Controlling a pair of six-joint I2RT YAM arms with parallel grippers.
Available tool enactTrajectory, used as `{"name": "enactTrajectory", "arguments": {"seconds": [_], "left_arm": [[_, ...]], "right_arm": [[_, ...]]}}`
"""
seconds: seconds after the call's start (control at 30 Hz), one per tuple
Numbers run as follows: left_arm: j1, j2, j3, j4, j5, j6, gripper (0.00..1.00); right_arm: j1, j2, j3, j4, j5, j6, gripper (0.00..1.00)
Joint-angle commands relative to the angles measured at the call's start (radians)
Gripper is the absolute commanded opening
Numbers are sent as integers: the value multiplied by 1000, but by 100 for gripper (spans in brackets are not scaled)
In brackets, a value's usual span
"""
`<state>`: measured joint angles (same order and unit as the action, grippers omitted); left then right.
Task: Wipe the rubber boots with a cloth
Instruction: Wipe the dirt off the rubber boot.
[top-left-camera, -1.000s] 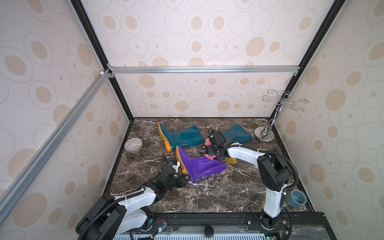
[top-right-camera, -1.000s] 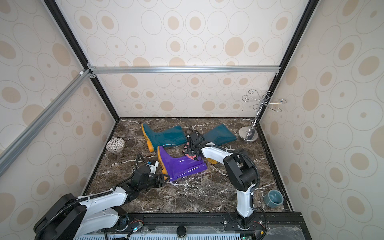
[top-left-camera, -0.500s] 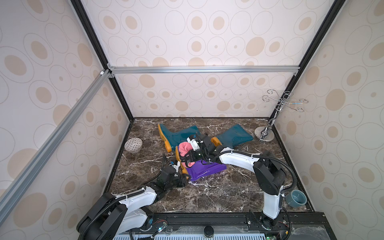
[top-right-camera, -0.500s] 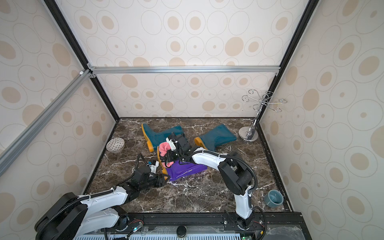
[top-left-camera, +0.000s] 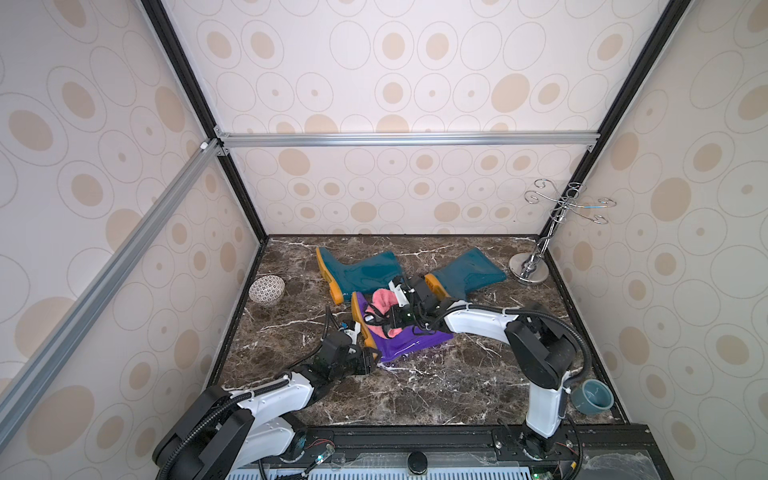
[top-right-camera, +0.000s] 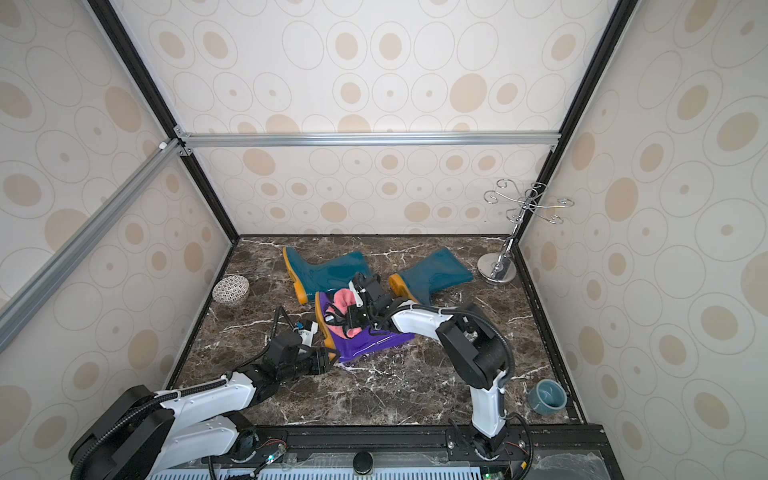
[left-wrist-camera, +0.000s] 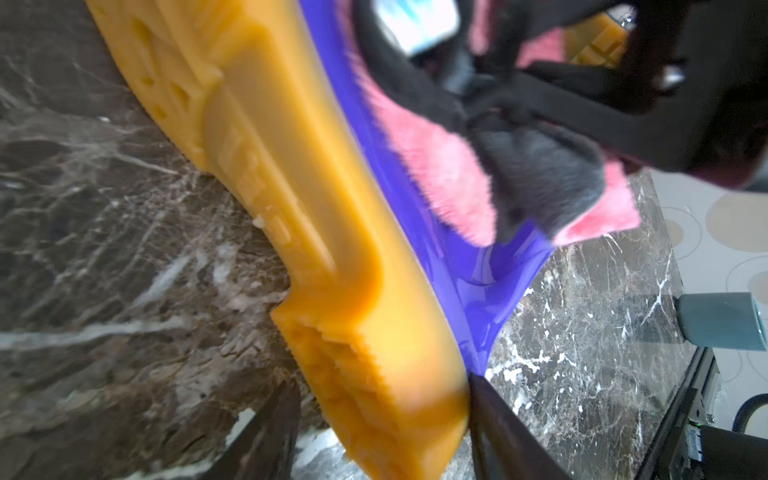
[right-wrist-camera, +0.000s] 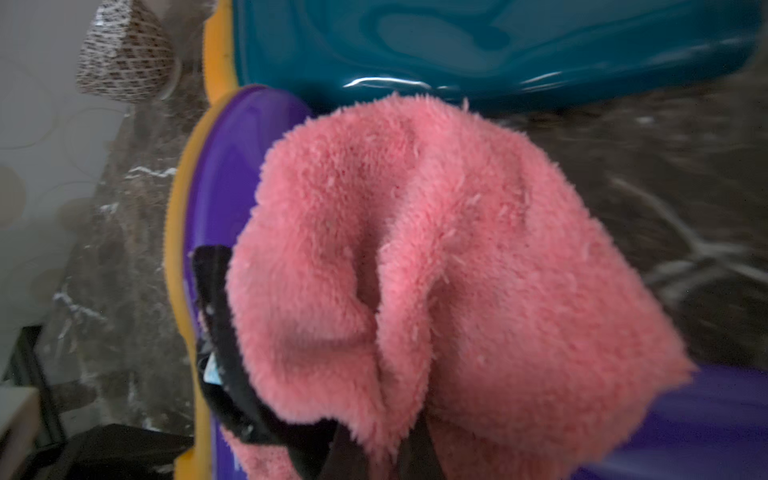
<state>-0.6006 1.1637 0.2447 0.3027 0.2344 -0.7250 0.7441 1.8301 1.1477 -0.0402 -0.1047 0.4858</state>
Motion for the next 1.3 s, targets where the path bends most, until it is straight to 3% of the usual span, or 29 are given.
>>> {"name": "enactTrajectory", "arguments": {"seconds": [0.0, 0.6, 0.9, 1.07, 1.17, 1.27], "left_arm": [[-3, 10, -12, -123, -38, 17, 63], [-3, -28, 124, -270, -106, 50, 71], [-13, -99, 344, -484, -201, 87, 79], [-129, -27, 515, -602, -327, 179, 85], [-232, 91, 645, -662, -402, 207, 88], [-308, 218, 772, -697, -406, 182, 89]], "right_arm": [[-16, -97, -22, -137, 168, -29, 0], [-23, -600, -5, -511, 262, -108, 0], [-24, -888, 12, -659, 472, -169, 0], [-26, -990, 18, -720, 552, -139, 0], [-26, -1028, 52, -775, 609, -120, 0], [-26, -1054, 91, -839, 693, -112, 0]]}}
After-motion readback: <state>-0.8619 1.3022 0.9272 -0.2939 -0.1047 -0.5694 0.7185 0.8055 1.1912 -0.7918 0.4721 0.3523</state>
